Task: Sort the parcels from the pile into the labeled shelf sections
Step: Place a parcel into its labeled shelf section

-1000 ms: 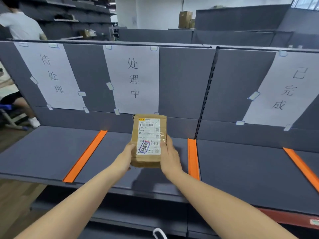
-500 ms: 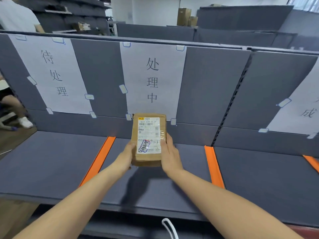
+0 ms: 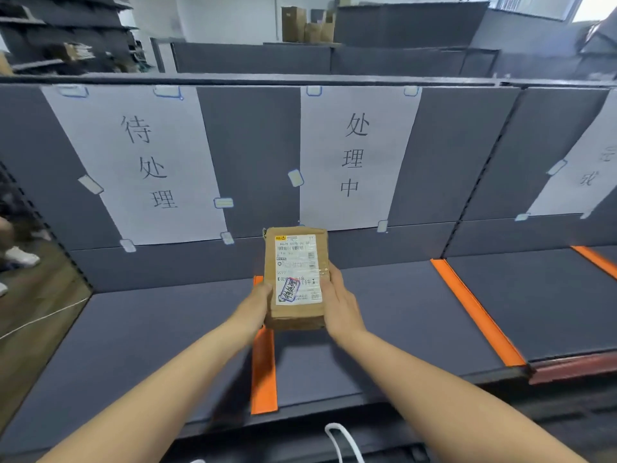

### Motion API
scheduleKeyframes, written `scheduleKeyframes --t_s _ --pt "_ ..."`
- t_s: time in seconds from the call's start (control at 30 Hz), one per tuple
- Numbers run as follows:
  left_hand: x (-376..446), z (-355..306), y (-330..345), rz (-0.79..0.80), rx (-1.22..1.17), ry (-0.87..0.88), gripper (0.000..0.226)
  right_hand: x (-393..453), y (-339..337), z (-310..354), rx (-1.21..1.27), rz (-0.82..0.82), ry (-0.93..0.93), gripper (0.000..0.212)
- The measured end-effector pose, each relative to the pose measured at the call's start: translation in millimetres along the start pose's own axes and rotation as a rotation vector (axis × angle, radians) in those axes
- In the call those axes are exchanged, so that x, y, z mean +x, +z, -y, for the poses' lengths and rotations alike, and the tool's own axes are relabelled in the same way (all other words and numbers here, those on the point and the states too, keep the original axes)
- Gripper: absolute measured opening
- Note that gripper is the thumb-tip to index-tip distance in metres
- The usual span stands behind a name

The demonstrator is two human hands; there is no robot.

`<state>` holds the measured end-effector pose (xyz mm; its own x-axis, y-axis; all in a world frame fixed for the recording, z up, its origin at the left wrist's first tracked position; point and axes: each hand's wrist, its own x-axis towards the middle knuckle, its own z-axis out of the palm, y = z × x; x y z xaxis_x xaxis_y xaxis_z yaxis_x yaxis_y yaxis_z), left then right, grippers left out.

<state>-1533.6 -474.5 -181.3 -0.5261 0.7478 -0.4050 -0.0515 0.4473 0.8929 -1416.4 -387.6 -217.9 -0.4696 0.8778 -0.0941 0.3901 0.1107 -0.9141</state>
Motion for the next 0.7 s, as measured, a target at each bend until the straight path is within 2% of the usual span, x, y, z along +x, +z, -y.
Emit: scheduleKeyframes --t_s 0.17,0.27,0.43,0.7 --pt "0 21 -51 0.025 0.047 0.046 0.030 -15 48 16 0.026 -0.016 0.024 0.043" --pt "2 36 -83 0.022 0.113 0.060 0.042 -21 75 24 0.010 -0.017 0.036 0.040" --pt "5 57 -132 -0.005 0.199 0.028 0.049 -29 124 33 0.003 0.008 0.054 0.039" --pt "4 83 -195 -0.073 0.181 0.035 0.033 -35 192 48 0.002 0.079 0.046 0.040"
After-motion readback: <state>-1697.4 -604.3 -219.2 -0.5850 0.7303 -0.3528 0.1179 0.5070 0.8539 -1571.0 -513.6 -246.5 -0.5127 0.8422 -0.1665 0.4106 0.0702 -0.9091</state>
